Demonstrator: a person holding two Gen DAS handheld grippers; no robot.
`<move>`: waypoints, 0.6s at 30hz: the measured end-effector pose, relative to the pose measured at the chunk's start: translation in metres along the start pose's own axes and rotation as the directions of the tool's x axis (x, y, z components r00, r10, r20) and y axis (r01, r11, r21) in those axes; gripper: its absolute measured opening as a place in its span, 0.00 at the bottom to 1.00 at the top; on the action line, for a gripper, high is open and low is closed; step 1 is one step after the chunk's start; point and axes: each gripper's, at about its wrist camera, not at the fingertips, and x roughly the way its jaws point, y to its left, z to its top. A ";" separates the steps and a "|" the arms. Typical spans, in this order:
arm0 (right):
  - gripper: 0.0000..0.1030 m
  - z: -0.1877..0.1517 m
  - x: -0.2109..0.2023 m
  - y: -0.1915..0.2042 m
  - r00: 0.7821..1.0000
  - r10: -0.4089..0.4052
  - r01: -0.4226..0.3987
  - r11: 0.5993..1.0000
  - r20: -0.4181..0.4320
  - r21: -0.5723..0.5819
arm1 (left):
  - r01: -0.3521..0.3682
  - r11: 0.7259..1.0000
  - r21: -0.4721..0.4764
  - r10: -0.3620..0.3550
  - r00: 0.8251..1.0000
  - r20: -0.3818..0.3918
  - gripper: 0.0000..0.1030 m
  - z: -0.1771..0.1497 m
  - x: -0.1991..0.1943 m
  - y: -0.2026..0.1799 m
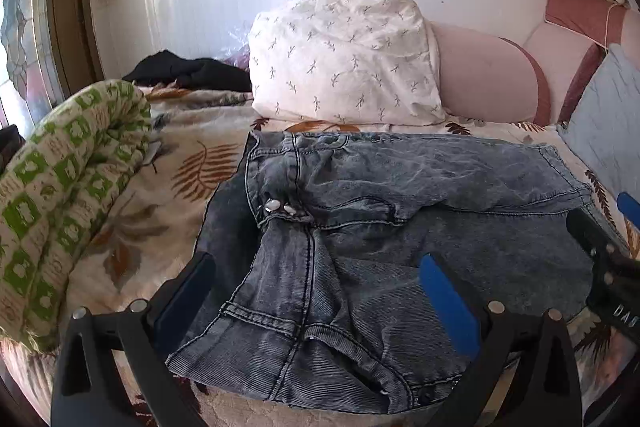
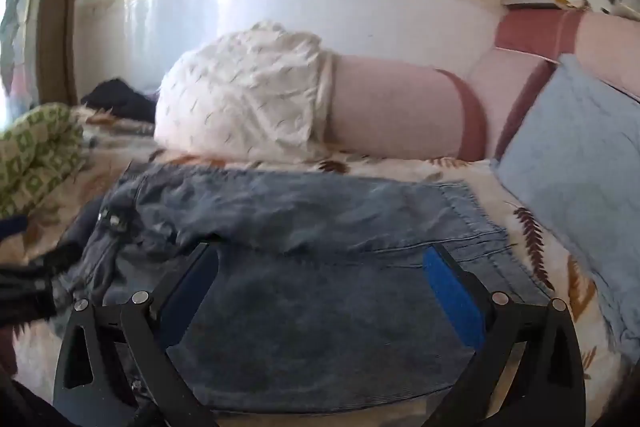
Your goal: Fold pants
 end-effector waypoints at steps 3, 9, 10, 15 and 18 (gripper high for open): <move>1.00 -0.005 0.000 0.001 1.000 0.000 0.000 1.000 0.000 0.005 | -0.011 1.000 0.000 0.011 1.000 -0.005 1.00 -0.003 0.004 0.000; 1.00 -0.010 0.007 -0.014 1.000 -0.003 0.005 0.996 -0.024 0.085 | -0.027 1.000 0.009 0.027 1.000 -0.016 1.00 -0.007 0.008 -0.002; 1.00 -0.011 0.008 -0.016 1.000 -0.003 0.006 0.995 -0.030 0.100 | -0.029 1.000 0.009 0.029 0.999 -0.018 1.00 -0.008 0.009 -0.002; 1.00 -0.014 0.010 -0.023 0.999 0.003 0.003 0.991 -0.044 0.137 | -0.032 0.999 0.014 0.032 0.999 -0.021 1.00 -0.011 0.010 -0.002; 1.00 -0.016 0.012 -0.024 0.998 0.001 0.007 0.990 -0.056 0.140 | -0.033 0.999 0.015 0.033 0.999 -0.020 1.00 -0.011 0.010 -0.001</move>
